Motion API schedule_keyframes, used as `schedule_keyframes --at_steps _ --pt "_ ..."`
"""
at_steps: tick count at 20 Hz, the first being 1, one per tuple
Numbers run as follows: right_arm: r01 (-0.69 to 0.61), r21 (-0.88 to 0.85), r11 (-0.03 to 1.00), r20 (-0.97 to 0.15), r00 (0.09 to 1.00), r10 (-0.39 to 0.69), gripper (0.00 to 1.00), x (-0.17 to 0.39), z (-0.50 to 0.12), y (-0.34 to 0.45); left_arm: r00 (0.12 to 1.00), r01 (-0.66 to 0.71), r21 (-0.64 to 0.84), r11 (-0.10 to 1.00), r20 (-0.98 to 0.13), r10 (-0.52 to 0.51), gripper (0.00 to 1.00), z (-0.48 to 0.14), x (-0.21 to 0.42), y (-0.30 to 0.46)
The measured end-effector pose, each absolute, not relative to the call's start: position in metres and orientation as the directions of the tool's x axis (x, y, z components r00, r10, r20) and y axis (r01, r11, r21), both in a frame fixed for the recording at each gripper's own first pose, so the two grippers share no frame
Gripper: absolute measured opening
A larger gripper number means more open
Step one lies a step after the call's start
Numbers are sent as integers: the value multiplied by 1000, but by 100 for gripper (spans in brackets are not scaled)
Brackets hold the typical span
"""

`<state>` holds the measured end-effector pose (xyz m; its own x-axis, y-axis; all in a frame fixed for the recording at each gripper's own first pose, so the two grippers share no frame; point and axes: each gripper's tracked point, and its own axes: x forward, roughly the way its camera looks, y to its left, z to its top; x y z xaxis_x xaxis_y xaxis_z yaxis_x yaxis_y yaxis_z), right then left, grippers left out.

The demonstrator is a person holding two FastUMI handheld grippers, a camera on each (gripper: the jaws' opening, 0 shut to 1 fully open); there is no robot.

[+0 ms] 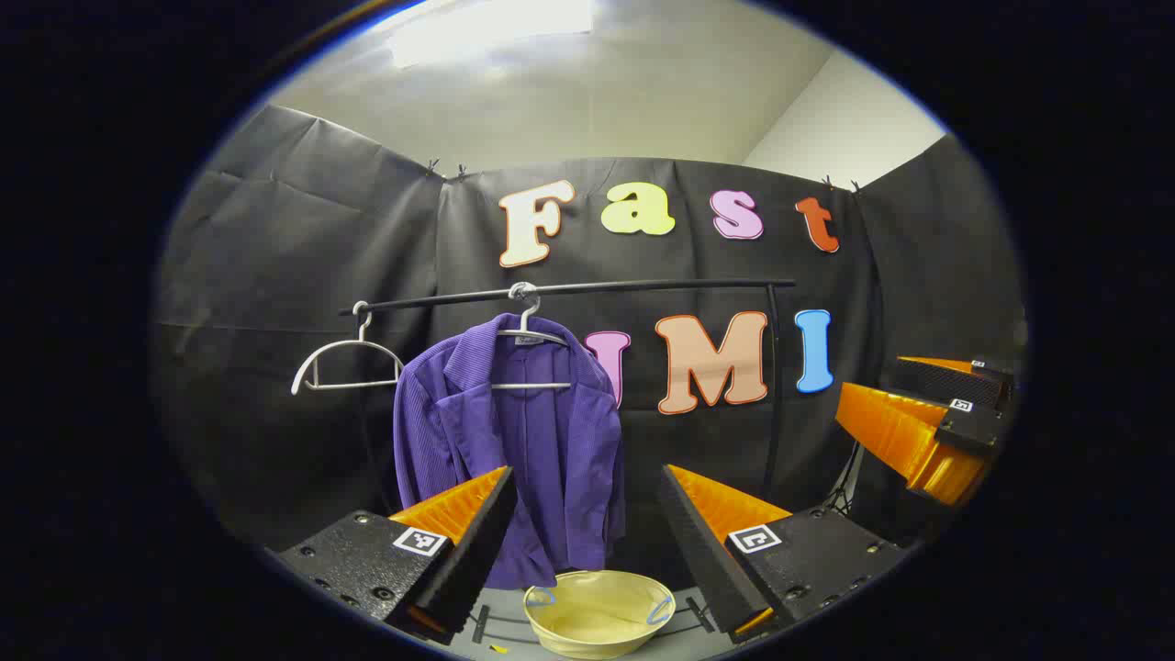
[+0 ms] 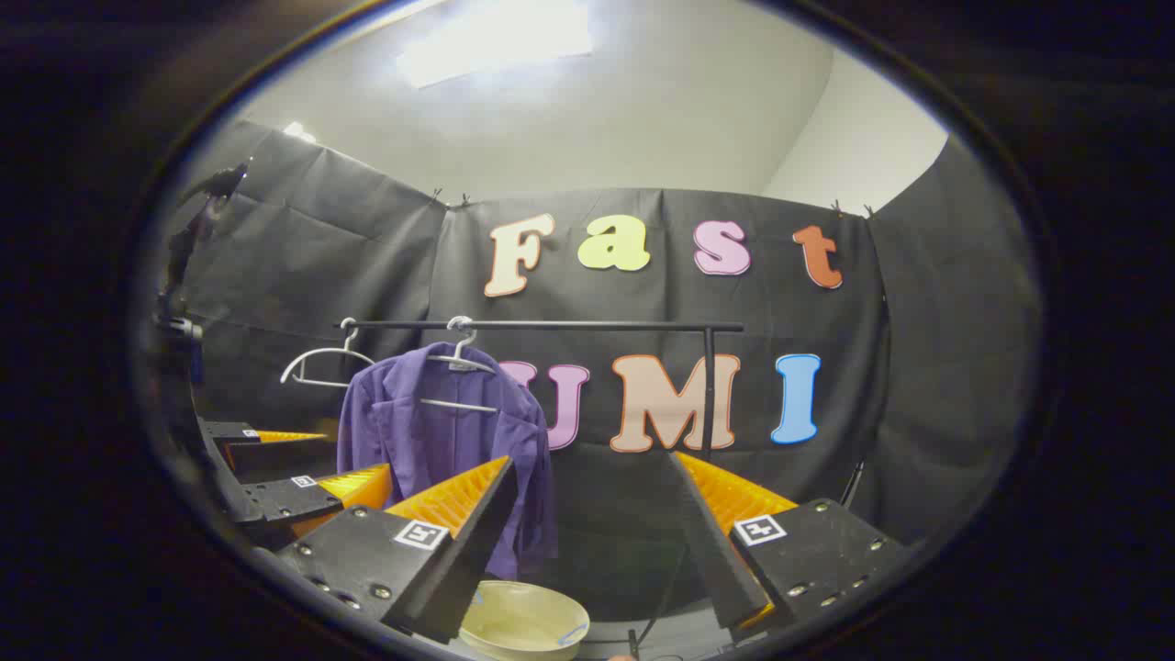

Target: Grasp the clothes on the hanger with both hands and then place them into the laundry hamper below.

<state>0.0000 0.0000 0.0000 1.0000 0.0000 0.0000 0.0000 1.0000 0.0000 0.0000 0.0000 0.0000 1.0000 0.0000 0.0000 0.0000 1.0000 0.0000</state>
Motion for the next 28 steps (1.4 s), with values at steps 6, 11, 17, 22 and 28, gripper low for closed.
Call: schedule_keyframes --at_steps 6,11,17,22,28 --pt "11 -1 1000 -5 1000 -11 97 8 -2 4 1000 -1 17 1000 -5 1 96 -4 8 10" --pt "12 -1 1000 -5 1000 -12 95 17 -3 13 1000 -7 30 1000 -8 7 96 -7 19 21" --pt "20 -6 1000 -9 1000 -20 97 28 -7 23 1000 -15 38 999 -10 16 96 -8 35 37" --pt "47 -4 999 -9 999 -47 97 44 -15 37 999 35 59 998 10 -36 95 -7 53 46" --pt "65 -14 998 -10 998 -65 97 65 -19 58 999 24 65 998 23 -26 95 -4 82 73"
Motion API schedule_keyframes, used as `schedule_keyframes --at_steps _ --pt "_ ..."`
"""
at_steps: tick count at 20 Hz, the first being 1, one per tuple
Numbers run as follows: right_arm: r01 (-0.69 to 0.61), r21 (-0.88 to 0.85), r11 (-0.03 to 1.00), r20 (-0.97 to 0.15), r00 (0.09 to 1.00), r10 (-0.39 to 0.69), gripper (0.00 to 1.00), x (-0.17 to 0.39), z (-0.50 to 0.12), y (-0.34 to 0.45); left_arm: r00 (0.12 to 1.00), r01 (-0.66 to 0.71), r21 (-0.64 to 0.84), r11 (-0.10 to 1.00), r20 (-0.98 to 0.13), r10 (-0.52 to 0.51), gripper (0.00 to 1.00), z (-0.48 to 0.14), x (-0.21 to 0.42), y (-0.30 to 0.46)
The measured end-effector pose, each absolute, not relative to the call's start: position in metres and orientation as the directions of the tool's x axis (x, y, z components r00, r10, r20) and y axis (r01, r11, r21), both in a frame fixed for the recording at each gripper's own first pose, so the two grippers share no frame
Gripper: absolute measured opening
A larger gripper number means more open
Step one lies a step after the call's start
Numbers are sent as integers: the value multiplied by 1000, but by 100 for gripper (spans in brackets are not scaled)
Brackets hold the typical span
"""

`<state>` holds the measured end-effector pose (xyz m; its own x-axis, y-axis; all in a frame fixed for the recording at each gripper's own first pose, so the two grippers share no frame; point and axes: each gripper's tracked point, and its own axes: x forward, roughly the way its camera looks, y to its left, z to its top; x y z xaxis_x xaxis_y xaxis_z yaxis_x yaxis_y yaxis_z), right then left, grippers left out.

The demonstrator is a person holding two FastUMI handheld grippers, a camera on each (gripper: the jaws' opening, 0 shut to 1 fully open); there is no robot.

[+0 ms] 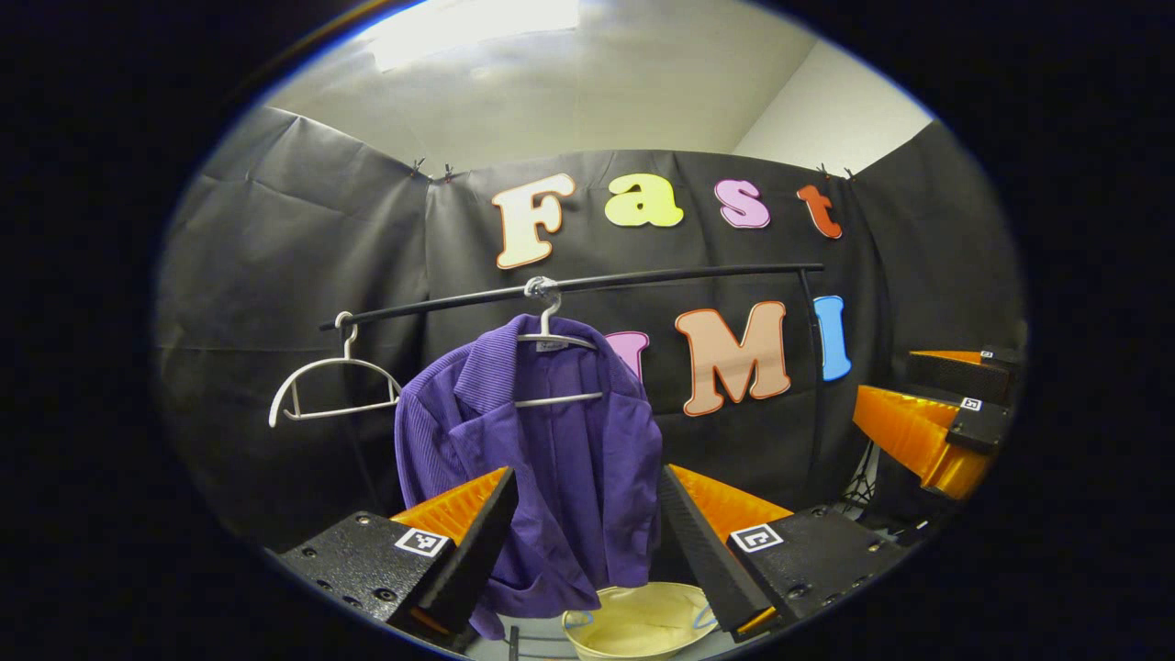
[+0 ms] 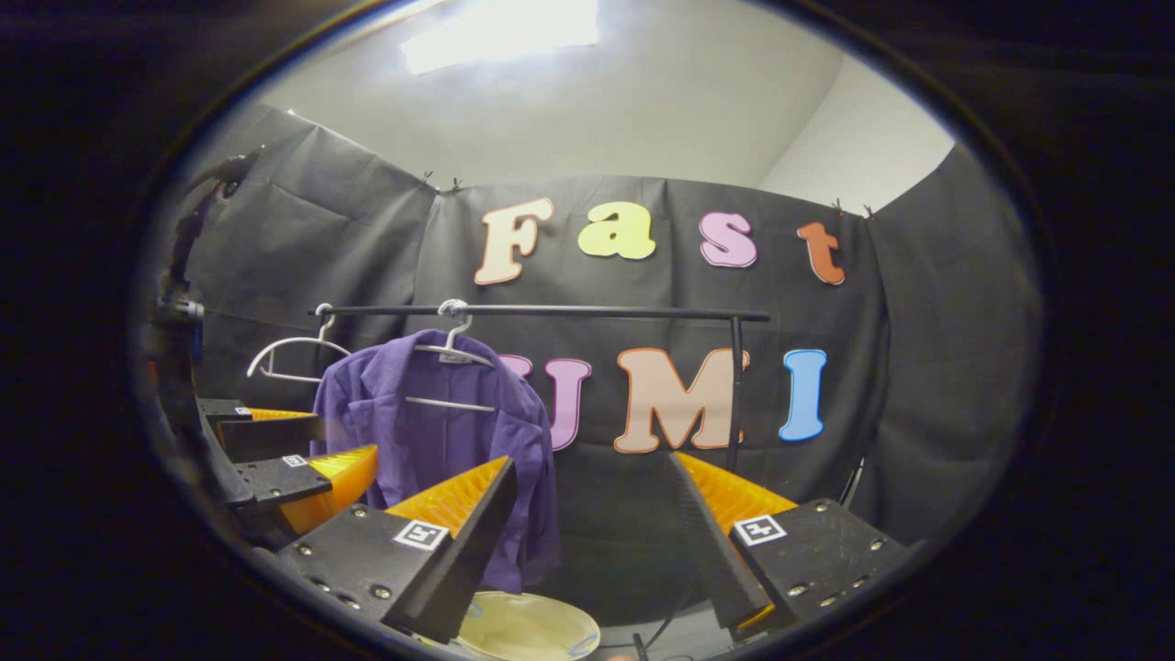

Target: Grasp the clothes on the hanger with both hands and then place them into the laundry hamper below.

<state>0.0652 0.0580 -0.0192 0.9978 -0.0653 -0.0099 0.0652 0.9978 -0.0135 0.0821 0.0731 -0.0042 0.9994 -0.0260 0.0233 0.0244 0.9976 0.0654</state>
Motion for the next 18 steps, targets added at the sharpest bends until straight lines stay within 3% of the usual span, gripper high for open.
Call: schedule_keyframes --at_steps 7,17,18 --pt "-7 -23 1000 -5 1000 7 95 115 -30 76 994 -107 42 993 24 107 96 -8 132 109" --pt "-197 -1 980 13 980 197 97 251 -51 83 937 -344 78 936 -29 347 97 -42 214 142" --pt "-216 -1 976 13 976 216 97 264 -52 84 925 -375 83 923 -31 378 93 -46 219 147"
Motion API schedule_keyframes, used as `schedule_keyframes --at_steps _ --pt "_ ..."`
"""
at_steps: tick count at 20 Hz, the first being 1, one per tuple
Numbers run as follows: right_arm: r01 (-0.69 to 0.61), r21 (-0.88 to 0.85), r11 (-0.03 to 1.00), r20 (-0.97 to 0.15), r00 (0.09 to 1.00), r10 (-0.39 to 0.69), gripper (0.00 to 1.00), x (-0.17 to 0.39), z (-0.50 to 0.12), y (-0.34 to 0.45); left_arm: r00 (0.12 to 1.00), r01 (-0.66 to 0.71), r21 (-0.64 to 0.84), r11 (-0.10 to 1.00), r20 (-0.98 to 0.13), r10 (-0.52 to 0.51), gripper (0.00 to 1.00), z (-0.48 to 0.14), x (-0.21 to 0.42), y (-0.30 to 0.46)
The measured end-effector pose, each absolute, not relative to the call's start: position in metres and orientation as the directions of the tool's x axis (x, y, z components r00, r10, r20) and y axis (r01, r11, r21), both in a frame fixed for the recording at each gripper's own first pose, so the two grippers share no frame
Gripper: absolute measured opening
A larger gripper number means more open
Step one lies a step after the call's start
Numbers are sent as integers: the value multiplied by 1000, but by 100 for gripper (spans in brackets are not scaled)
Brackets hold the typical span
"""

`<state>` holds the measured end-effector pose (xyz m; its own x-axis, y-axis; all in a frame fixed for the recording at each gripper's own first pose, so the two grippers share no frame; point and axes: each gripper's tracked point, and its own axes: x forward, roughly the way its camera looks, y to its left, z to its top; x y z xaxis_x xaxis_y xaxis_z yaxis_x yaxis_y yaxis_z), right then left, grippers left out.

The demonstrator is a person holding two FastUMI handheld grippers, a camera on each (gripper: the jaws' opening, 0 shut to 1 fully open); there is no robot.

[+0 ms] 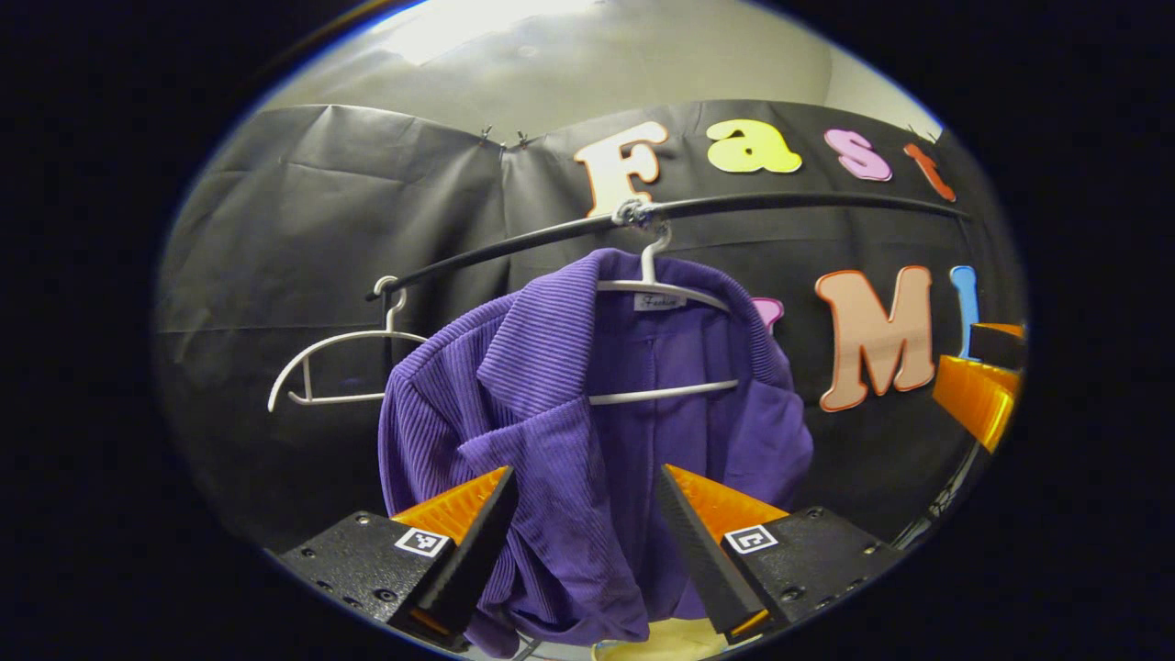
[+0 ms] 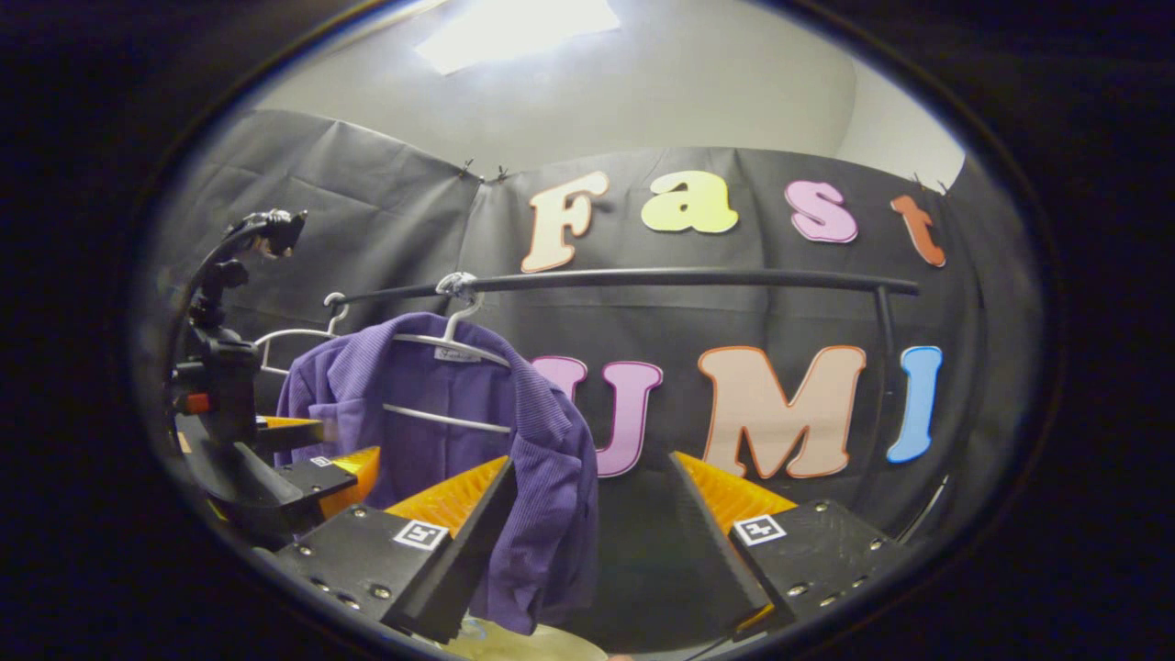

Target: Grasp the clothes on the hanger with both hands and then place them into the laundry hamper below.

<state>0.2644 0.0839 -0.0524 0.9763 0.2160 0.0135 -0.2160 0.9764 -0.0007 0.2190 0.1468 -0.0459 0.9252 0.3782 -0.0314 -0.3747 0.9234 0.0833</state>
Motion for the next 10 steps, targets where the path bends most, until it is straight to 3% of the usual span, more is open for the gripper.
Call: schedule_keyframes --at_steps 3,6,7,10 --pt "-266 4 964 14 964 266 97 293 -62 88 891 -447 102 889 -38 453 88 -54 229 158" --pt "-309 18 951 9 951 308 97 313 -73 96 870 -485 121 866 -39 492 89 -60 236 162" --pt "-324 26 946 9 946 324 97 318 -75 101 866 -489 128 863 -45 498 85 -62 238 163" --pt "-364 41 931 5 932 364 97 330 -83 114 858 -501 131 855 -55 511 63 -66 245 167"
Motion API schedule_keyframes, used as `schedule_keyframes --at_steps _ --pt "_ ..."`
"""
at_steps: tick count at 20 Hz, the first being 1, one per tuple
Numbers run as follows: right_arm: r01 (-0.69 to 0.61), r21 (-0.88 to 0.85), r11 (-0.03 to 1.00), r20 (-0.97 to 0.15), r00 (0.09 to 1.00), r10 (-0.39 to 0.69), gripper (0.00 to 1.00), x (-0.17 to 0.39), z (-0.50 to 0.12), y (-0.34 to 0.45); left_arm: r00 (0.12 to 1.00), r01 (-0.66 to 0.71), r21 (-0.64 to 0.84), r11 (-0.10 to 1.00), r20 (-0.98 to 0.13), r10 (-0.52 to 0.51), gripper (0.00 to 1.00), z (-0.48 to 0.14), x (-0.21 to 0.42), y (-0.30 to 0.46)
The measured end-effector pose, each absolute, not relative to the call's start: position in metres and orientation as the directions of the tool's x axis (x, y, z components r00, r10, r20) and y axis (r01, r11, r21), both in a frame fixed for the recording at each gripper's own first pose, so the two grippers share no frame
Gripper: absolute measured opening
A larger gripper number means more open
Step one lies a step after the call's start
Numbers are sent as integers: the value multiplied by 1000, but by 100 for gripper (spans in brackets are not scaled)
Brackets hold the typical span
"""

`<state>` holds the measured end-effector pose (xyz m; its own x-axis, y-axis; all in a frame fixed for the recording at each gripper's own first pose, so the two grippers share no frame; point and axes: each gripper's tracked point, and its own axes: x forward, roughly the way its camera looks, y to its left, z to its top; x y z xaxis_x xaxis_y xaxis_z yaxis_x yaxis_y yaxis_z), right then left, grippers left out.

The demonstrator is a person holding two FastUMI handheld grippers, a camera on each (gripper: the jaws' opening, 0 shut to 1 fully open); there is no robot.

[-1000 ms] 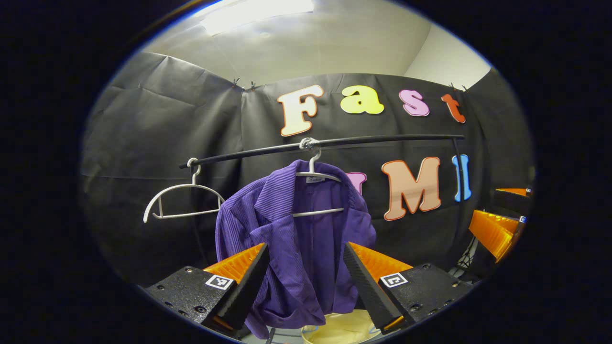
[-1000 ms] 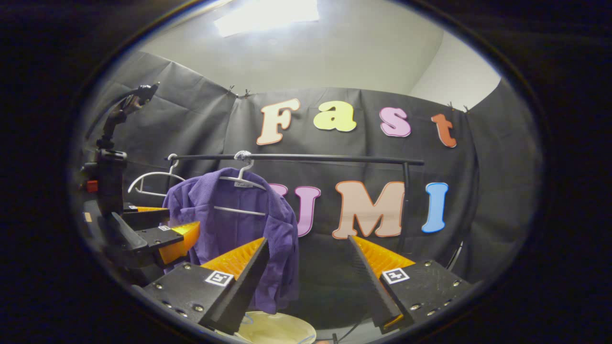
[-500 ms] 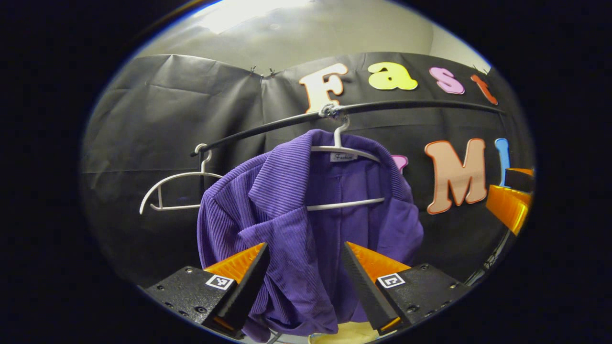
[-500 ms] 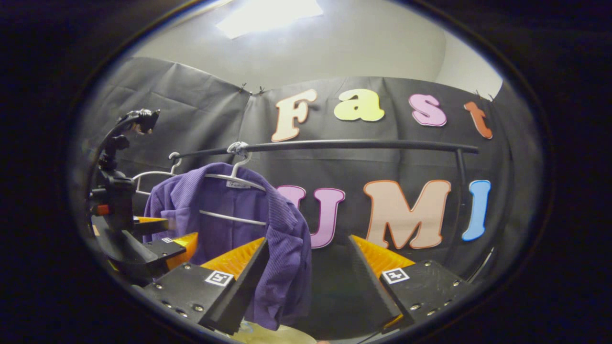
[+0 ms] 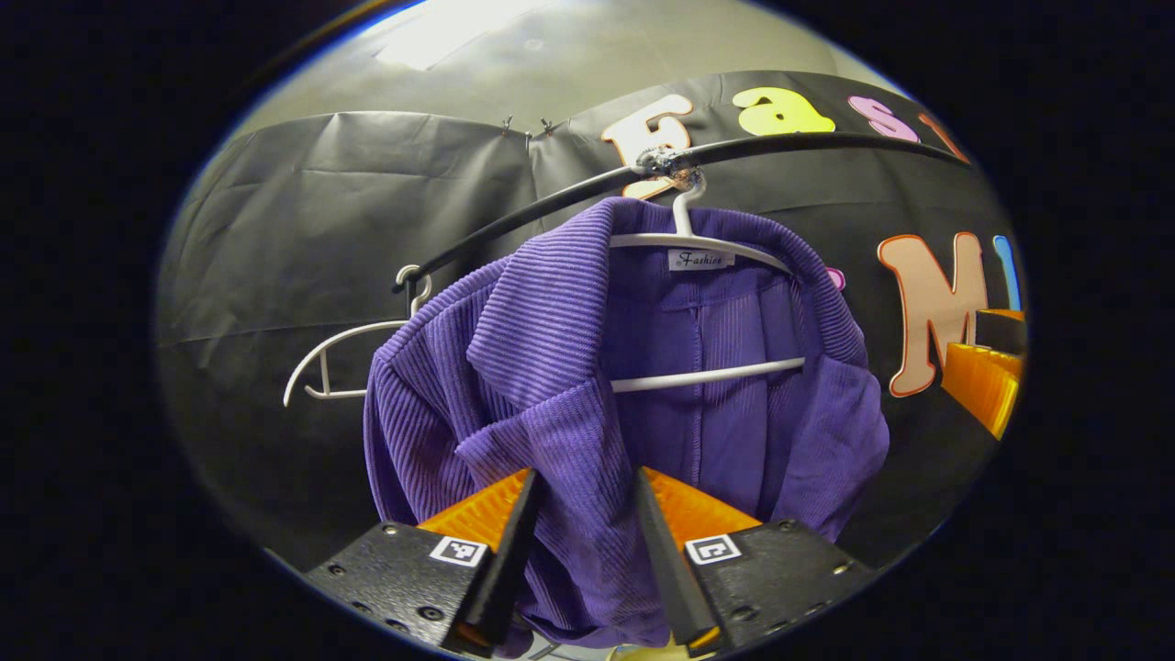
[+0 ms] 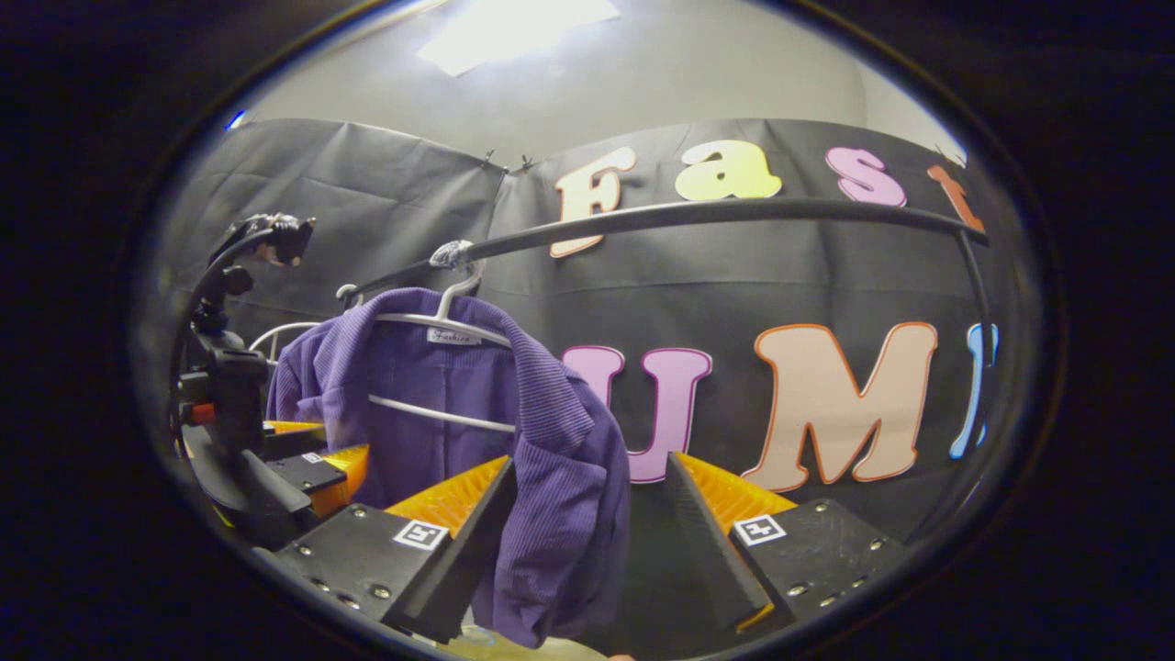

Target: Grasp the clothes on the hanger with both hands and then place them into the laundry hamper below.

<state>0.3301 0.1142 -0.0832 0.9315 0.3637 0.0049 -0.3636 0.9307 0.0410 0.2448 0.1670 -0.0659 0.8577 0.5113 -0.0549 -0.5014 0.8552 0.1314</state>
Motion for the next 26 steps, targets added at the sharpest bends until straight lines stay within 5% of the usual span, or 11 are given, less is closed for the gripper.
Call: schedule_keyframes --at_steps 6,21,26 --pt "-428 55 902 1 904 428 97 345 -92 143 839 -527 144 838 -73 540 5 -71 250 179" --pt "-408 12 913 -83 909 407 95 395 -131 191 852 -490 158 857 -120 510 0 -65 240 173" --pt "-385 -70 920 -100 921 377 50 400 -138 190 844 -506 153 849 -114 524 0 -60 234 177"
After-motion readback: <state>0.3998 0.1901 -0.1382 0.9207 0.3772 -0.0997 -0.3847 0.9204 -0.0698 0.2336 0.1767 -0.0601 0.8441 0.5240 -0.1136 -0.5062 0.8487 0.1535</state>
